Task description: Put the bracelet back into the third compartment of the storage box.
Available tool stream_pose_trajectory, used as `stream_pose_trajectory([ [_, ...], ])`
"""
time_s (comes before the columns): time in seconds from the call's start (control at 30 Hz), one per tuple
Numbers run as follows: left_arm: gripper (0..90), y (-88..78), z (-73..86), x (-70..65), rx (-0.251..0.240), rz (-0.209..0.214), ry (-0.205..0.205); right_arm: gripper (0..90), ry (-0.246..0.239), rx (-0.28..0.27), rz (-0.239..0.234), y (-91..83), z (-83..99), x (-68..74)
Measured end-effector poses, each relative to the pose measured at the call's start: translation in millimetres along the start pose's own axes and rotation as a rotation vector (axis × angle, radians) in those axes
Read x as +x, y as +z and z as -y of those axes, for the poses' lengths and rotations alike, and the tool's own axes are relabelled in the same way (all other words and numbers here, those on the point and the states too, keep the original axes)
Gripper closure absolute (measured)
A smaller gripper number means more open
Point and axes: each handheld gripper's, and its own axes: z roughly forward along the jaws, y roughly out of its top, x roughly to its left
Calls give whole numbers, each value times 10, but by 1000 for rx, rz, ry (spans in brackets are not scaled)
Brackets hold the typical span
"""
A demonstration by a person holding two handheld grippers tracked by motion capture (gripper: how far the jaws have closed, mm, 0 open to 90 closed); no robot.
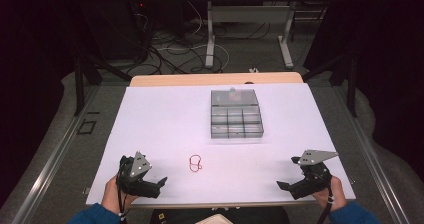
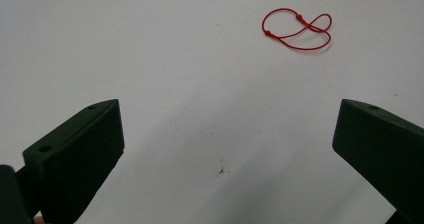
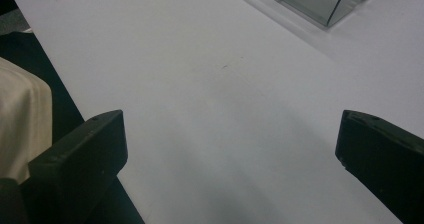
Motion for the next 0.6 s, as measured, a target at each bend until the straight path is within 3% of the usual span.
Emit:
stream_pose_trajectory([
  [0.13, 1, 13, -9, -7, -5, 0, -6, 0, 10, -1, 4, 5, 2, 10],
  [0.6, 1, 120, -168, -80, 1, 10, 34, 0, 6, 16, -4, 1, 2, 6],
])
